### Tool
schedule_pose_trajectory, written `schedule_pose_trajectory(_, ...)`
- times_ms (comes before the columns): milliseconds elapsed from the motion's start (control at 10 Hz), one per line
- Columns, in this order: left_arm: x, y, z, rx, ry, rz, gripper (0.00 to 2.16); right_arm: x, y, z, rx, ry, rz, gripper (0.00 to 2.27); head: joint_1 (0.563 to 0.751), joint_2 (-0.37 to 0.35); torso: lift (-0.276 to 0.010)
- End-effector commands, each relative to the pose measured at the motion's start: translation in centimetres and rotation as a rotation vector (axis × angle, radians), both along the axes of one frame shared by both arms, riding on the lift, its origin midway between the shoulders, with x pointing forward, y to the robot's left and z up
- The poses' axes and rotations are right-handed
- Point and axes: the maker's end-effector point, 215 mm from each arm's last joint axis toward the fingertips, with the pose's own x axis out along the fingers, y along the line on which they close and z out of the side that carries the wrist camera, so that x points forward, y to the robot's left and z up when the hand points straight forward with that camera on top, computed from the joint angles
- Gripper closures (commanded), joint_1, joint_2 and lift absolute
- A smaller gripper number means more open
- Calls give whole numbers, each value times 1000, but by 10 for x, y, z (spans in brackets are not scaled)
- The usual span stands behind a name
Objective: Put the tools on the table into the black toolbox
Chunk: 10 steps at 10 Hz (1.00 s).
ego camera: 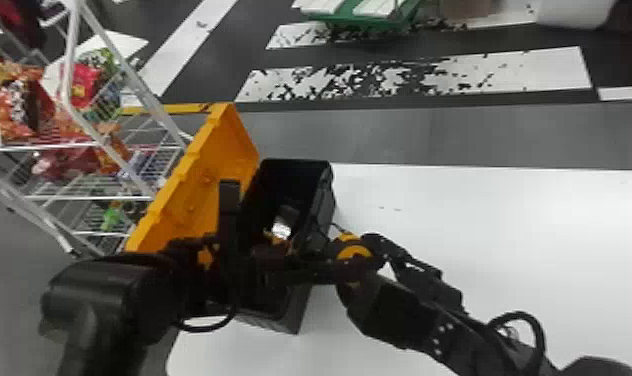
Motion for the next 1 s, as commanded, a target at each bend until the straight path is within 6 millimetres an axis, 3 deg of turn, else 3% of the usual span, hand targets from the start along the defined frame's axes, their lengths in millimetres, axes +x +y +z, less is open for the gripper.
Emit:
schedule_pose_trajectory(0,-5,-9,11,-45,-9,-54,2135,0,0,0,1,0,-1,2240,695,350,-39)
schedule_pose_trajectory(200,-2,-8,14,-51,-17,-58,2135,2,-1,0,0,-7,-9,2229,695,350,-39)
schedule_pose_trajectory(300,-2,-9,16,-61,-22,-69,2135,3,-1,1,3,-13,-17,1943,695,350,-39)
schedule_pose_trajectory(400,-3,-10,16,-63,-20,-70,2135,5,-3,1,1,-25,-39,927,695,350,-39)
schedule_pose_trajectory(500,-2,-9,17,-64,-20,-69,2135,7,-5,0,-7,-32,-57,83,695,350,-39)
schedule_pose_trajectory(600,-3,-9,16,-65,-17,-70,2135,8,-7,0,-13,-38,-68,-2,695,350,-39)
schedule_pose_trajectory(900,-2,-7,16,-64,-16,-65,2135,6,-15,-1,-15,-34,-106,46,695,350,-39)
